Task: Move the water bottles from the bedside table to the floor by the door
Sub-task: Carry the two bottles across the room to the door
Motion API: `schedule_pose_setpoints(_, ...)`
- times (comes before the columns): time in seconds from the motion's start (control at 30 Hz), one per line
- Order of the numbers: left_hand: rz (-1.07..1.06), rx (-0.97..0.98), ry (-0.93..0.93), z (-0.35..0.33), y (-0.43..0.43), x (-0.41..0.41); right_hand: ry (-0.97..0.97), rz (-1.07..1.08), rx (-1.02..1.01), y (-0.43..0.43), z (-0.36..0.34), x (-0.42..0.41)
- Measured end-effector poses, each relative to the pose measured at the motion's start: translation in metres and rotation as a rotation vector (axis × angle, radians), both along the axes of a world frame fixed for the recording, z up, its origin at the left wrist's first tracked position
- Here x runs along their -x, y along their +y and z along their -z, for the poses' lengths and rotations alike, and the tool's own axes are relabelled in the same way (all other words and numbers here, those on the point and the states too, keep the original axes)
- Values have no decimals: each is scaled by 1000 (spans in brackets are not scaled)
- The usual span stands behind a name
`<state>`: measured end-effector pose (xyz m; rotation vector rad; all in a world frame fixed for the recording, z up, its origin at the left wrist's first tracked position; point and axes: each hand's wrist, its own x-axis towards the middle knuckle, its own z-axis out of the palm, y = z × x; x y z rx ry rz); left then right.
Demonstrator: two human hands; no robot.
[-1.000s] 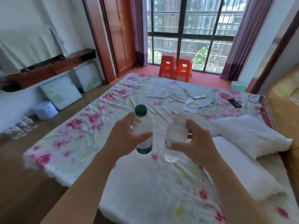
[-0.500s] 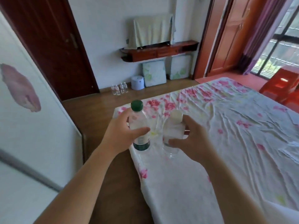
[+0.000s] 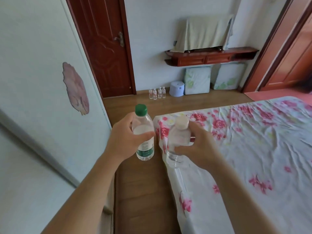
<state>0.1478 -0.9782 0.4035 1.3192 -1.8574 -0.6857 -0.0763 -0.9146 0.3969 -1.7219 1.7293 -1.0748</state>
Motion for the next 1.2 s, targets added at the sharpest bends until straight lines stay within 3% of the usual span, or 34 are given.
schedule_pose_setpoints(0.67, -176, -41, 44, -3, -284, 8, -13, -187, -53, -342, -14, 20)
schedule_pose_setpoints(1.2, -176, -43, 55, 12, -570, -53, -12, -162, -110, -628, 9, -38)
